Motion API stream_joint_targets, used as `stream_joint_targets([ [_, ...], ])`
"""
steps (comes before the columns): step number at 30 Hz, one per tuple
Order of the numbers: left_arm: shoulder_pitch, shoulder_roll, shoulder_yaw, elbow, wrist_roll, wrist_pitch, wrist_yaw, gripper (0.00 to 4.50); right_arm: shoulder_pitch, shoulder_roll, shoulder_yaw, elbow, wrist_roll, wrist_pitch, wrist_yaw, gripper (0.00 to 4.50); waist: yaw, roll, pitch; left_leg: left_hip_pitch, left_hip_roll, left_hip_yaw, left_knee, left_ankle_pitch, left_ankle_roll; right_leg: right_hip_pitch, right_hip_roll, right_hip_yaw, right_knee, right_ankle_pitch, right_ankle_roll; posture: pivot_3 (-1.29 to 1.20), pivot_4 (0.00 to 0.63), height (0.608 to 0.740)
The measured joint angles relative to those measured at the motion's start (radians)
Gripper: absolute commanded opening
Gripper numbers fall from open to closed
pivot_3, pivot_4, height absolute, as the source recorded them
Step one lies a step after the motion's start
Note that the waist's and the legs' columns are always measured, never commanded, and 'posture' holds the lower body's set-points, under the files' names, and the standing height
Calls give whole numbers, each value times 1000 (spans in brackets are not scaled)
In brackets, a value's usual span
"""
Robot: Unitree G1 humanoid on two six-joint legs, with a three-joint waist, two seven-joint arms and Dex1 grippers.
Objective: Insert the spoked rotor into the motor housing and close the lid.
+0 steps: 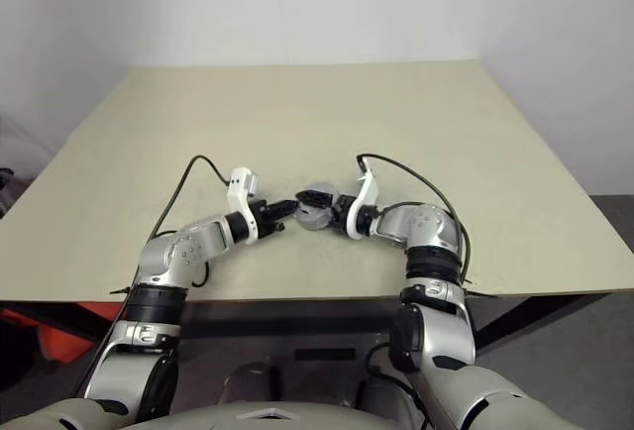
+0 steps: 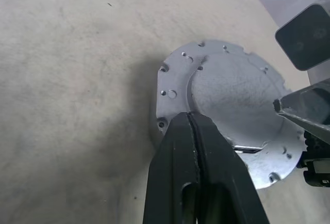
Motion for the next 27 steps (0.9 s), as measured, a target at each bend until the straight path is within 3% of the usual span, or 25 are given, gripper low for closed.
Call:
stream_joint_targets([
  [4, 3, 0, 0, -2, 0, -1, 2, 0, -2, -5, 2, 50, -10, -56, -21, 2392, 0, 0, 0, 0, 0, 0, 0, 0, 0, 0, 0, 0, 0, 0, 0, 0, 0, 740],
  [15, 12, -5, -4, -4, 3, -4, 3, 0, -24, -24, -7, 96, 3, -146, -51, 2392, 12, 0, 0, 1, 0, 0, 0, 1, -1, 1, 0, 0, 0, 0, 1, 0, 0, 740],
  [16, 12, -7, -4, -3, 3, -10, 6, 0, -28, -27, -10, 104, 7, -151, -55, 2097, 13, 0, 0, 0, 0, 0, 0, 1, -1, 1, 0, 0, 0, 0, 1, 0, 0, 740],
  [21, 13, -16, 19, 17, 2, -25, 35, 0, -45, -33, -33, 143, 32, -153, -78, 2052, 15, 0, 0, 0, 0, 0, 0, 1, -1, 0, 0, 0, 1, 0, 1, 0, 0, 740],
  [27, 14, -32, 135, 18, -53, -35, 77, 0, -48, -39, -37, 127, 60, -115, -79, 2052, 16, 0, 0, -10, 0, -1, 2, 1, -1, -8, 0, -1, 1, 1, 2, 0, 0, 740],
])
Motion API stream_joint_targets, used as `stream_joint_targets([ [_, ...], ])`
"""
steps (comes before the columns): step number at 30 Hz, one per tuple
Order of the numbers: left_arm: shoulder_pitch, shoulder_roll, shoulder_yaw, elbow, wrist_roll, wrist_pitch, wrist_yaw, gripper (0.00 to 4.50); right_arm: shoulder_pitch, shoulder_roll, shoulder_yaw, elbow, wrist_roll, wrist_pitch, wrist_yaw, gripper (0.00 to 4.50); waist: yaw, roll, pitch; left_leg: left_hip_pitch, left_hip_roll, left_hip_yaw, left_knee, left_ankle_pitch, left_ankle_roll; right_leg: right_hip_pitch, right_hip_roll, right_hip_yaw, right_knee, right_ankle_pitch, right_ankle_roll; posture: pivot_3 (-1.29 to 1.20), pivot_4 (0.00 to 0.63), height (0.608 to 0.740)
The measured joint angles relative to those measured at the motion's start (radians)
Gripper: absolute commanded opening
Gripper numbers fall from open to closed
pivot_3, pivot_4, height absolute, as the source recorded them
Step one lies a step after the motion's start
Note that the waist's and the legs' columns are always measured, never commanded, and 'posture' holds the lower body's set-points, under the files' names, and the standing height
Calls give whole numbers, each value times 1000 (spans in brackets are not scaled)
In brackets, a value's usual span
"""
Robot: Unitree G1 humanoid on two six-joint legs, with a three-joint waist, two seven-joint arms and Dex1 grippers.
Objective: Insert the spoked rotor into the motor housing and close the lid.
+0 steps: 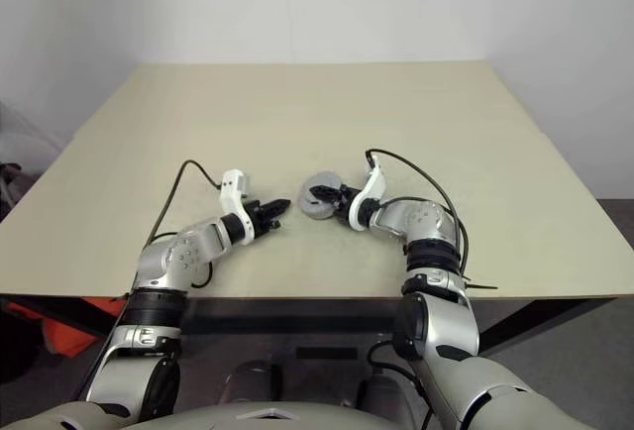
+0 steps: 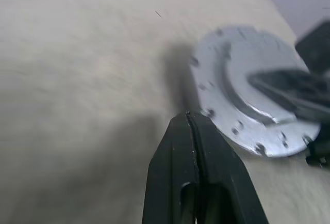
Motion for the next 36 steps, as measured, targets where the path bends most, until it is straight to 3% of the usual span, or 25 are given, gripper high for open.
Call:
stream_joint_targets([
  [7, -13, -45, 262, -47, -278, 79, 91, 0, -28, 49, -56, -139, 177, 212, 8, 2052, 5, -1, 0, -15, -1, -1, 3, -1, 3, -16, 3, -2, 6, 4, 0, 0, 0, 740],
  [10, -12, -45, 306, -73, -369, 111, 108, 881, -41, 57, -56, -179, 221, 257, 14, 2052, 10, -1, 0, -15, 0, -1, 3, -2, 3, -16, 2, -2, 6, 4, 0, 0, 0, 740],
  [16, 14, -47, 375, -103, -534, 146, 153, 3047, -43, 47, -54, -183, 237, 283, 18, 2052, 13, -1, 1, -15, 1, -1, 7, -1, 2, -14, 2, -2, 7, 4, 1, 0, 0, 740],
  [20, 42, -54, 419, -119, -728, 200, 214, 4482, -47, 26, -43, -164, 237, 299, 42, 2052, 12, -1, 1, -15, 1, -1, 10, -1, 2, -14, 2, -1, 9, 4, 2, 0, 0, 740],
  [26, 44, -48, 414, -104, -950, 265, 308, 4482, -54, 5, -4, -154, 249, 348, 115, 2052, 14, -2, 1, -14, 1, -1, 13, -1, 1, -13, 2, -1, 11, 5, 2, 0, 0, 740],
  [36, 45, -13, 294, -56, -1061, 311, 365, 4482, -54, -4, 74, -209, 289, 428, 225, 2052, 21, -2, 1, -13, 1, -1, 16, -1, 1, -11, 2, -1, 13, 5, 3, 0, 0, 740],
])
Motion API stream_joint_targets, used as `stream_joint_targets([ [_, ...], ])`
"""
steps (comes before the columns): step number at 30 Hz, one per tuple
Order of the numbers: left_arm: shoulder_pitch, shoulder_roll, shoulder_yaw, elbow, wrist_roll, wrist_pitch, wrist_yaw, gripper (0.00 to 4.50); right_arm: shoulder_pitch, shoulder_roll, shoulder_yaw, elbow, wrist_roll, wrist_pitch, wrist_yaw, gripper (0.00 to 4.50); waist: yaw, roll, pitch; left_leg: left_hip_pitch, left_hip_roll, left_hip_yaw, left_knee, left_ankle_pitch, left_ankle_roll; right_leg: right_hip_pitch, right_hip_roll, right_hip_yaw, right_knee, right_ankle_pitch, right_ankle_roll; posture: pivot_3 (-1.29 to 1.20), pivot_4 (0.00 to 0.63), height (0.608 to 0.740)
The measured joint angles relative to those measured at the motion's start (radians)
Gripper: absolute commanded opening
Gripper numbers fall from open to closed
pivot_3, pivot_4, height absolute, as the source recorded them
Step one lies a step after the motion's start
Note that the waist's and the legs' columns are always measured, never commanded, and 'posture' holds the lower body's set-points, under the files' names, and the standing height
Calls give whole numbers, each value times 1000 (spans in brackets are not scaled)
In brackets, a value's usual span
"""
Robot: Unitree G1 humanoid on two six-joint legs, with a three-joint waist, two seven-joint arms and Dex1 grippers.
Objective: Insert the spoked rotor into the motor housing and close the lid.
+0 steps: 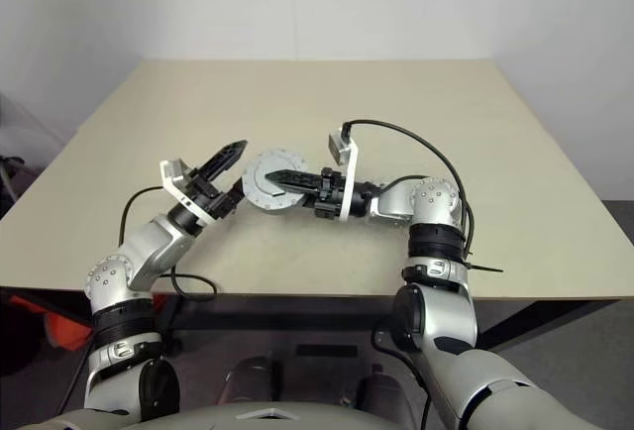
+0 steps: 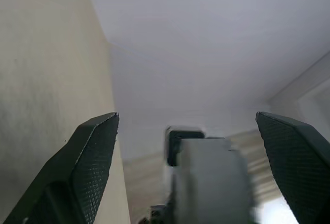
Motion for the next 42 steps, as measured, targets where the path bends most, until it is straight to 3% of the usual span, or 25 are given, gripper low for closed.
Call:
stream_joint_targets([
  [12, 59, 78, -110, -9, -100, 39, 17, 4482, 8, -42, 69, 6, -18, -25, 53, 2052, 0, 0, 0, 1, 0, 0, 1, 0, -1, 1, 0, 0, 1, 0, 0, 0, 0, 740],
  [17, 66, 73, -182, -36, -108, 40, 12, 4482, 11, -38, 103, 19, -40, -55, 61, 2052, 0, 0, 0, 2, 0, 0, 1, 0, -1, 1, 0, 0, 2, 0, 0, 0, 0, 740],
  [26, 66, 77, -204, -59, -118, -6, -5, 4482, 17, -49, 128, 20, -47, -82, 84, 2052, 0, 0, 0, 2, 0, 0, 2, 1, -1, 2, 0, 0, 2, 0, 0, 0, 0, 740],
  [29, 66, 80, -213, -62, -101, -16, -9, 3948, 17, -49, 128, 20, -47, -87, 85, 2052, 0, 0, 0, 2, 0, 0, 2, 1, -1, 2, 0, 0, 2, 0, 0, 0, 0, 740],
  [32, 68, 82, -217, -64, -84, -32, -18, 2929, 18, -51, 128, 20, -49, -94, 85, 2052, 0, 0, 0, 2, 0, 0, 3, 1, -1, 2, 0, 0, 2, 0, 0, 0, 0, 740],
  [42, 74, 82, -224, -63, -69, -50, -39, 2852, 18, -52, 134, 22, -53, -104, 85, 2052, 0, 0, 0, 2, 0, 0, 3, 1, -1, 2, 0, 0, 3, 0, 0, 0, 0, 740],
])
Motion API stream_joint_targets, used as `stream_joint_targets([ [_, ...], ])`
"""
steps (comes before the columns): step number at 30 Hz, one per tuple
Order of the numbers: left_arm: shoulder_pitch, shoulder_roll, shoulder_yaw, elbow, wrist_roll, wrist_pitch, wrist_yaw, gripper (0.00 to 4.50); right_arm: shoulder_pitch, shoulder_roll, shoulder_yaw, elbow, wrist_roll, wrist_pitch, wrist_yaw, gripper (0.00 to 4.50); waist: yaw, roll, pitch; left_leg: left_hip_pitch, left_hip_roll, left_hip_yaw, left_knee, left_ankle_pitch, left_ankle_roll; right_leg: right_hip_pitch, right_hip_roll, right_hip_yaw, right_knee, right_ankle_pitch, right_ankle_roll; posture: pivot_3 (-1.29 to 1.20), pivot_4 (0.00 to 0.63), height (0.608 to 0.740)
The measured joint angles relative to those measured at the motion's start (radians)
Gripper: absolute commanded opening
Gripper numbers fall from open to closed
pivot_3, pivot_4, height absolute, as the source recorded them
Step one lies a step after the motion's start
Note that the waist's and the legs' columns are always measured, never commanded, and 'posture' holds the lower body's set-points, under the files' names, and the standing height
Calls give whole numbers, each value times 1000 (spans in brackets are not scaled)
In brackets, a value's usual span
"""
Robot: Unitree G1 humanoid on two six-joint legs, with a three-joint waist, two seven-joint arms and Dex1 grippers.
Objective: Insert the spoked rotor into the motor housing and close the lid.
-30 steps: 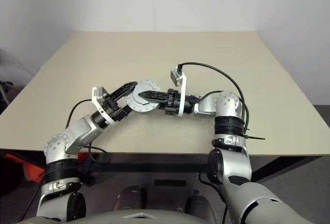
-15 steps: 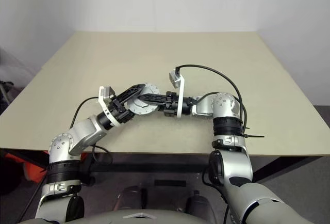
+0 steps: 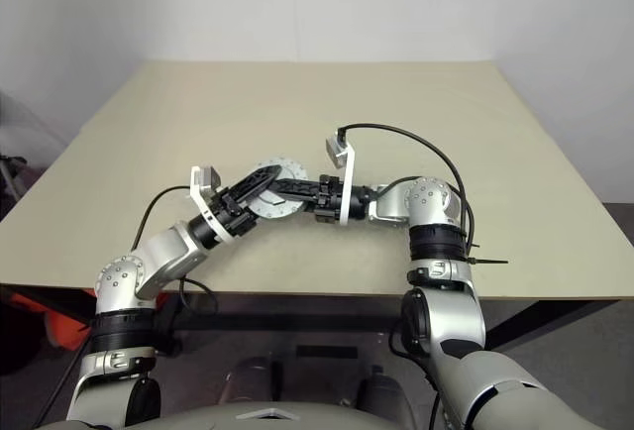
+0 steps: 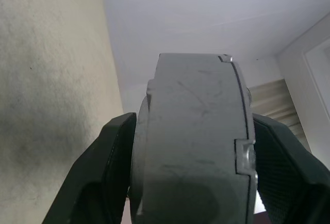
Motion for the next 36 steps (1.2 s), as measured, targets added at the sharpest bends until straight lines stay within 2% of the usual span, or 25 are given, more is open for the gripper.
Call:
stream_joint_targets([
  [9, 0, -5, -1, 0, 22, -15, -21, 2852, 1, 1, 3, 0, -2, -13, 0, 2052, 0, 0, 0, 0, 0, 0, 0, 0, 0, 0, 0, 0, 0, 0, 0, 0, 0, 740],
  [11, 0, -5, -3, 0, 42, -21, -36, 3596, 3, 0, 4, 0, -4, -17, 0, 2052, 0, 0, 0, 1, 0, 0, 0, 0, 0, 1, 0, 0, 0, 0, 0, 0, 0, 740],
  [14, 1, 1, -3, 1, 82, -36, -39, 4479, 8, 0, 4, 0, -4, -16, 0, 2052, 0, 0, 0, 1, 0, 0, 0, 0, 0, 1, 0, 0, 0, 0, 0, 0, 0, 740],
  [24, 1, -8, -2, 7, 83, -27, -42, 4479, 8, 1, 9, 0, -4, -16, 0, 2052, 0, 0, 0, 1, 0, 0, 0, 0, 0, 1, 0, 0, 0, 0, 0, 0, 0, 740],
  [25, 2, -7, -1, 7, 83, -27, -43, 4102, 8, 0, 9, 0, -4, -16, 1, 2052, 0, 0, 0, 1, 0, 0, 0, 0, 0, 1, 0, 0, 0, 0, 0, 0, 0, 740],
  [27, 4, -8, 1, 8, 82, -27, -49, 3640, 8, -2, 11, 0, -6, -16, 1, 2052, 0, 0, 0, 1, 0, 0, 0, 0, 0, 1, 0, 0, 0, 0, 0, 0, 0, 740],
  [33, 13, -8, 10, 11, 83, -30, -52, 3640, 10, -6, 12, 0, -9, -16, 1, 2052, 0, 0, 0, 1, 0, 0, 0, 0, 0, 1, 0, 0, 0, 0, 0, 0, 0, 740],
  [36, 12, -11, 12, 11, 85, -32, -56, 3085, 10, -6, 12, 0, -13, -16, 1, 2052, 0, 0, 0, 1, 0, 0, 1, 0, 0, 1, 0, 0, 0, 0, 0, 0, 0, 740],
])
